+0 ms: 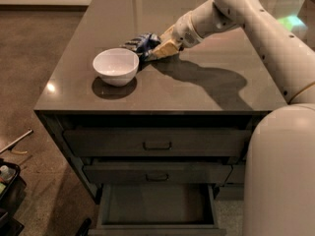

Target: Place blue chip bag into bottom drawer

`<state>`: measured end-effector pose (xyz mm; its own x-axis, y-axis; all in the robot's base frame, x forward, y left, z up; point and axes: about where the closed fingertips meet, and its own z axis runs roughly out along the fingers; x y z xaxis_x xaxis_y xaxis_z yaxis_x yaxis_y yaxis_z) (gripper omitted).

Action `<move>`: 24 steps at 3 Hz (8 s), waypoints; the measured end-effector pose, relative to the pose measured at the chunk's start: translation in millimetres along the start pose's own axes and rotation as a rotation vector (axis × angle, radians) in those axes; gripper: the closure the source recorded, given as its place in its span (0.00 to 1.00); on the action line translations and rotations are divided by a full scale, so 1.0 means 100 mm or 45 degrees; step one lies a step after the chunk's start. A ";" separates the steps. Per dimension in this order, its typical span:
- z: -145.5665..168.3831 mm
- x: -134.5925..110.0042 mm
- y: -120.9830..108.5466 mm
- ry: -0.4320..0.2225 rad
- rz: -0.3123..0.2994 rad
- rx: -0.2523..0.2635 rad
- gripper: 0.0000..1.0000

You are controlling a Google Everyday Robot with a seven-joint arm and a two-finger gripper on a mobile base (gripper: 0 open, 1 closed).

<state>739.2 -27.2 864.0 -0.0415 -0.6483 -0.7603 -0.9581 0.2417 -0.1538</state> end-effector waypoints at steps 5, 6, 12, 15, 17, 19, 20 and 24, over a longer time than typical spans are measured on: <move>-1.01 -0.26 -0.26 0.109 -0.038 0.250 1.00; -1.44 -0.41 0.00 0.036 0.060 0.315 1.00; -1.72 -0.60 2.13 -0.057 0.570 0.220 1.00; -1.56 0.70 3.01 -0.106 1.022 0.398 1.00; -1.37 1.14 3.05 -0.073 1.119 0.426 1.00; -0.48 1.92 3.47 -0.072 1.460 0.234 1.00; 0.29 2.45 3.73 -0.137 1.600 0.092 1.00; 0.94 3.69 3.61 -0.159 1.939 0.070 1.00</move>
Offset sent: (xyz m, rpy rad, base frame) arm 0.0052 -0.0024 0.0082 -0.0137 -0.0216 0.0013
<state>405.1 -111.0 468.4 -0.9196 0.2960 -0.2583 -0.0164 0.6279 0.7781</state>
